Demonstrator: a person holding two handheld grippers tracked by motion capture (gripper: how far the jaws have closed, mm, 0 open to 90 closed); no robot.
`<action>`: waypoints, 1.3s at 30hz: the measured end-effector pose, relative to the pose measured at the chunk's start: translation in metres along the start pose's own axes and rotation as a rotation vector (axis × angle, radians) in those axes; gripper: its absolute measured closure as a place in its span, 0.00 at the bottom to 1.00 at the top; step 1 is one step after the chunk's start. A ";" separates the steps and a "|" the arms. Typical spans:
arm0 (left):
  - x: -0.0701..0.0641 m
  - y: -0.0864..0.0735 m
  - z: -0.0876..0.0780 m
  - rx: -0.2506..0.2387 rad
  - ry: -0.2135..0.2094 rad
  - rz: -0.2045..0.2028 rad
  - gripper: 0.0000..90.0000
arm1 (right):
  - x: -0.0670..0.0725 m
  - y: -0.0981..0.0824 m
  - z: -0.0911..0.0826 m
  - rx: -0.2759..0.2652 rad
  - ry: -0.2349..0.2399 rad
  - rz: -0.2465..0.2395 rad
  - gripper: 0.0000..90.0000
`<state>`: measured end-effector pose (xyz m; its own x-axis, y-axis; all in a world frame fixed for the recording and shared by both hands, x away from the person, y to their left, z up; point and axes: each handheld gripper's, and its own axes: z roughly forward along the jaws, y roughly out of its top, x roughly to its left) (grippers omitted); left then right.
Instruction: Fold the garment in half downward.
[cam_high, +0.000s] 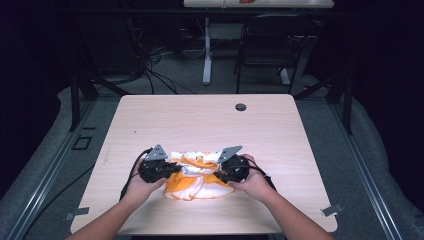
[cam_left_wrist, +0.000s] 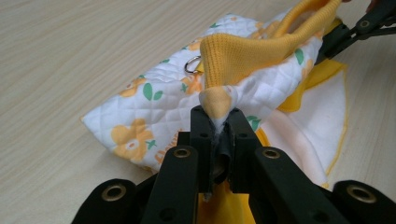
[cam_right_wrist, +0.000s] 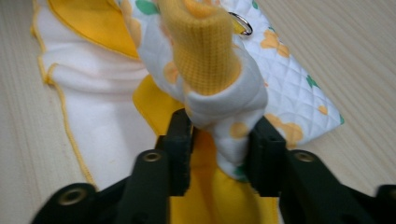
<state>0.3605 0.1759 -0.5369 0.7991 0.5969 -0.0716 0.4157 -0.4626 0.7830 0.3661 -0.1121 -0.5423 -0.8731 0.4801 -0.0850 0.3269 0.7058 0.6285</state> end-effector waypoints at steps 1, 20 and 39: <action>0.001 0.002 -0.002 -0.016 0.008 0.003 0.94 | 0.000 0.001 0.001 0.002 -0.015 0.002 0.84; -0.023 -0.018 -0.010 -0.041 -0.006 0.120 0.87 | 0.017 -0.008 -0.005 0.003 -0.084 -0.069 0.77; -0.020 -0.006 -0.048 -0.114 -0.017 0.034 0.71 | 0.023 -0.009 -0.057 -0.231 0.040 0.110 0.75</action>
<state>0.3211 0.1986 -0.5103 0.8196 0.5705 -0.0534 0.3369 -0.4045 0.8502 0.3220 -0.1371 -0.5056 -0.8521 0.5230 0.0219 0.3337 0.5105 0.7925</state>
